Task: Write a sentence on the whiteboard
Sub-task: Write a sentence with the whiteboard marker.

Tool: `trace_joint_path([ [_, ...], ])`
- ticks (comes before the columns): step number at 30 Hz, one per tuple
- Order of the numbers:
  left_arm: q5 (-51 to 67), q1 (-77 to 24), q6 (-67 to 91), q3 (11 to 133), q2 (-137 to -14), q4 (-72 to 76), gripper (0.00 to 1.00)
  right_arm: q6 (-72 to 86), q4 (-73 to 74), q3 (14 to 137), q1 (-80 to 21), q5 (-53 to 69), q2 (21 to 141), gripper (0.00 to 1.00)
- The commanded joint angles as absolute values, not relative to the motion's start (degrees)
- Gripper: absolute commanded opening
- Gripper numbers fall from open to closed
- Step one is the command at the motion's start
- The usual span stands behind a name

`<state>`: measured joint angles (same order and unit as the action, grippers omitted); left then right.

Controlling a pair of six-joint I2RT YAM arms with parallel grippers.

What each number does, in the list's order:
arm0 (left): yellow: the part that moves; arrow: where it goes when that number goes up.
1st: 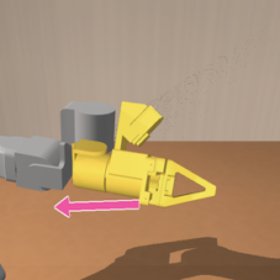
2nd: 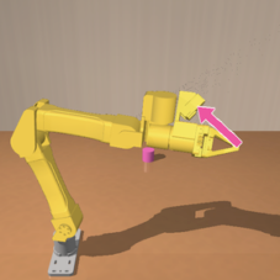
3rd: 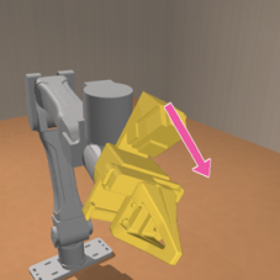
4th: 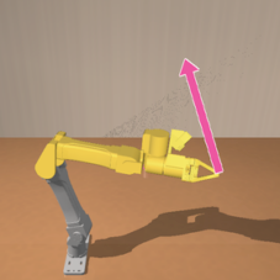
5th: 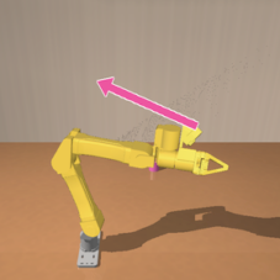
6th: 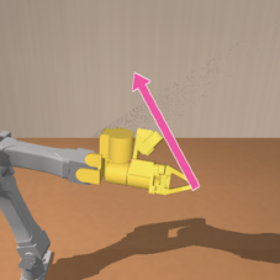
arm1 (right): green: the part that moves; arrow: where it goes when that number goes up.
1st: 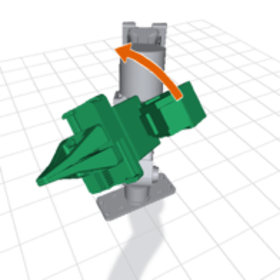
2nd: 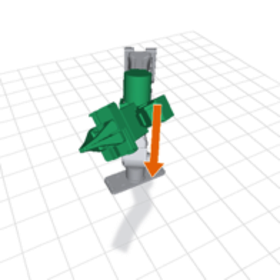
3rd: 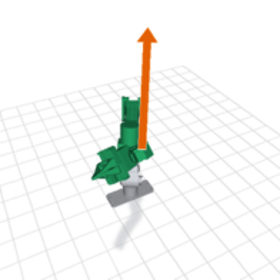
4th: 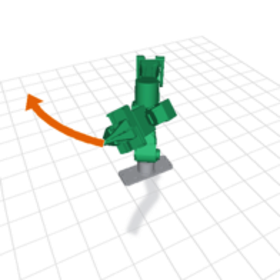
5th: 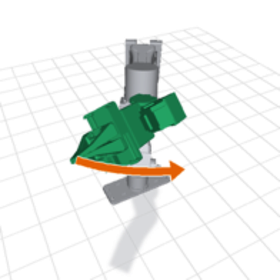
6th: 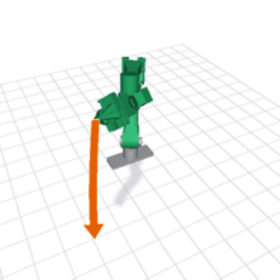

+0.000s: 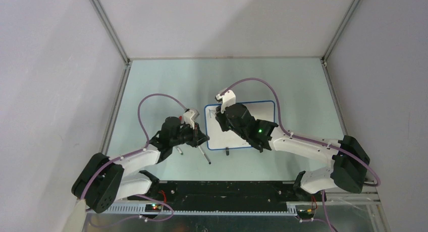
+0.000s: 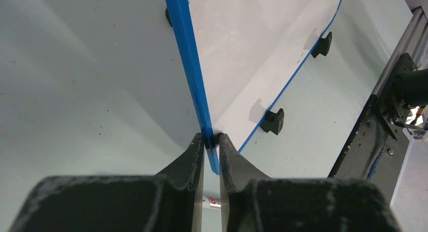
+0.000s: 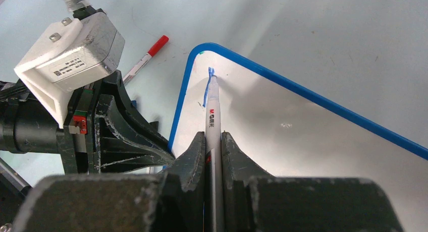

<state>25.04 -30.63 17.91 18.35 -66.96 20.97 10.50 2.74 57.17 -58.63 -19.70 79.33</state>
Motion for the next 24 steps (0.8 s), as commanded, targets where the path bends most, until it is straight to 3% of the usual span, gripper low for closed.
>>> trace_joint_path([
  [1,23.76,-31.18,15.69,20.49,-65.92,20.83,0.16,11.04,3.66,59.77,-58.4,-22.34,79.52,0.0],
  [24,23.29,-31.2,15.38,20.39,-65.46,20.23,0.15,11.96,7.75,58.99,-58.14,-24.29,77.66,0.0],
])
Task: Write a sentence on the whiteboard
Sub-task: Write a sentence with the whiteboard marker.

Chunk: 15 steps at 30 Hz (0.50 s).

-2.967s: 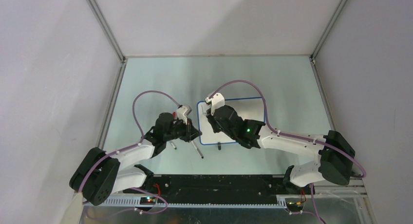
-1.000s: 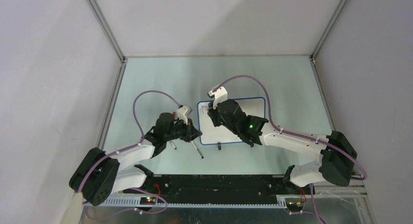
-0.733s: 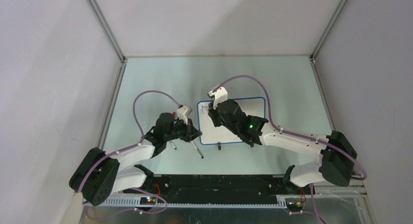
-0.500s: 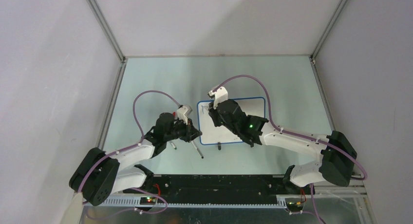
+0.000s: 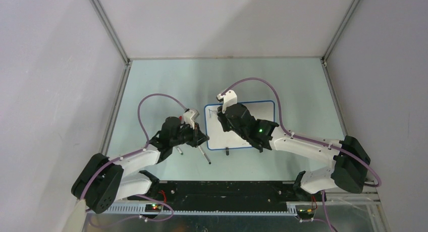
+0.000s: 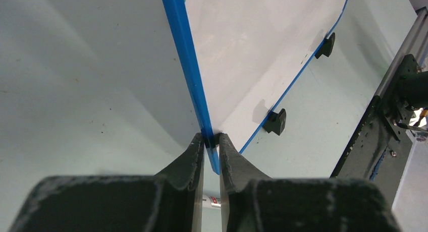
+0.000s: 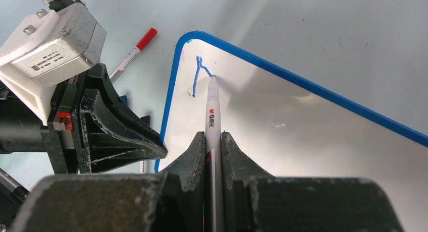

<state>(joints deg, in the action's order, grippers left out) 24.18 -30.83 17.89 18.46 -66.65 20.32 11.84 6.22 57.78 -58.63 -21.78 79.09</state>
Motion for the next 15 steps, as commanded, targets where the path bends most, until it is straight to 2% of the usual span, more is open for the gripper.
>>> trace_joint_path([
  [1,23.29,-31.24,15.38,20.44,-65.47,20.22,0.15,12.06,7.79,58.91,-58.13,-24.11,77.72,0.0],
  [15,23.2,-31.15,15.38,20.39,-65.24,20.13,0.15,11.56,9.25,58.85,-59.22,-24.25,77.81,0.0],
])
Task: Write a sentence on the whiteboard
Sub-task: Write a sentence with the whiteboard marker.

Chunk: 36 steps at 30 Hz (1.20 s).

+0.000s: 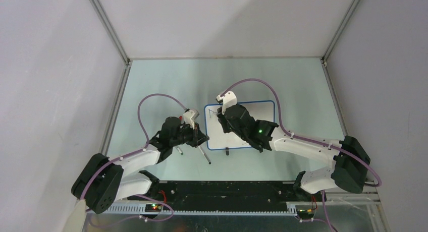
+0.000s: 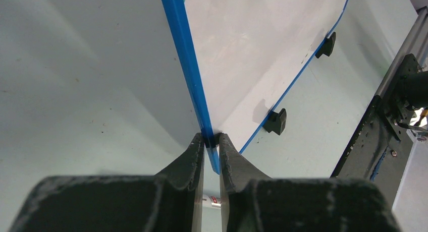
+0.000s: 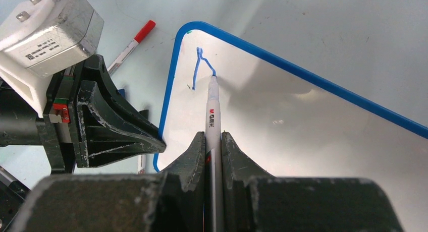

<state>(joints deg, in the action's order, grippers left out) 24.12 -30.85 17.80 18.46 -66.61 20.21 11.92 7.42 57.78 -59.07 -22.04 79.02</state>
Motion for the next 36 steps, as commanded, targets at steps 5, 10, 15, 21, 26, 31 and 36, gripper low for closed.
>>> trace_joint_path([
  [5,23.14,-31.2,15.38,20.39,-65.15,20.1,0.16,11.14,9.24,58.88,-59.62,-23.31,78.15,0.0],
  [10,23.06,-31.18,15.32,20.31,-64.98,20.09,0.16,10.44,9.05,58.84,-60.0,-22.63,78.6,0.0],
  [15,23.18,-31.19,15.38,20.33,-65.04,20.09,0.16,10.21,8.65,58.86,-60.3,-21.63,79.18,0.0],
  [21,23.29,-31.18,15.38,20.3,-65.12,20.15,0.15,10.17,8.09,58.84,-60.32,-20.82,80.0,0.0],
  [26,23.27,-31.29,15.38,20.3,-65.15,20.18,0.16,10.22,7.67,58.87,-60.33,-19.94,80.47,0.0],
  [31,23.26,-31.29,15.38,20.3,-65.17,20.29,0.16,10.2,7.32,58.89,-60.39,-19.39,80.81,0.0],
  [36,23.16,-31.3,15.38,20.32,-65.14,20.26,0.16,10.21,7.08,58.81,-60.46,-18.68,80.82,0.0],
])
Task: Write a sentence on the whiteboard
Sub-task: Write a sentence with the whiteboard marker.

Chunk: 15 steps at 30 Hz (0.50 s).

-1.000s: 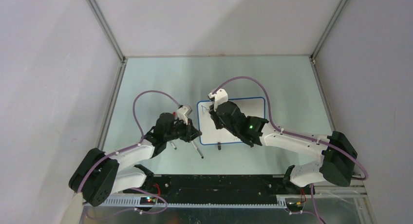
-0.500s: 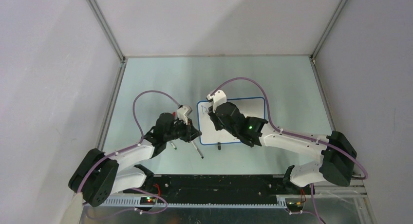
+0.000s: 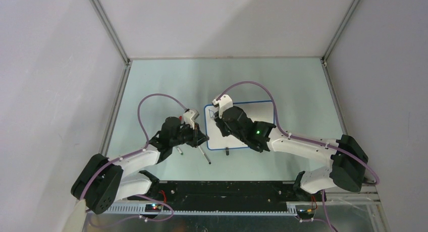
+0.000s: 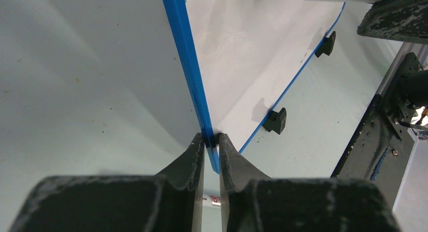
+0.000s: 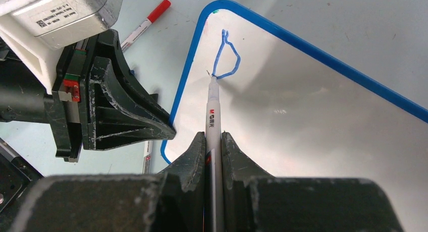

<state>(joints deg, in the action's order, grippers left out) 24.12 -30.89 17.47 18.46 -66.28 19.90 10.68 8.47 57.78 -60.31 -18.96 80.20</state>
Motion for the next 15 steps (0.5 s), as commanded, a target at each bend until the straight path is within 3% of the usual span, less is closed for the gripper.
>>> trace_joint_path([
  [1,23.14,-31.38,15.38,20.31,-65.14,20.29,0.16,10.2,7.01,58.85,-60.47,-18.45,80.71,0.0],
  [8,23.4,-31.3,15.38,20.3,-65.13,20.37,0.16,8.8,4.23,56.63,-61.48,-18.26,76.12,0.0],
  [15,23.51,-31.3,15.11,20.24,-64.54,20.54,0.16,7.12,-9.39,44.93,-61.87,-18.11,64.2,0.0],
])
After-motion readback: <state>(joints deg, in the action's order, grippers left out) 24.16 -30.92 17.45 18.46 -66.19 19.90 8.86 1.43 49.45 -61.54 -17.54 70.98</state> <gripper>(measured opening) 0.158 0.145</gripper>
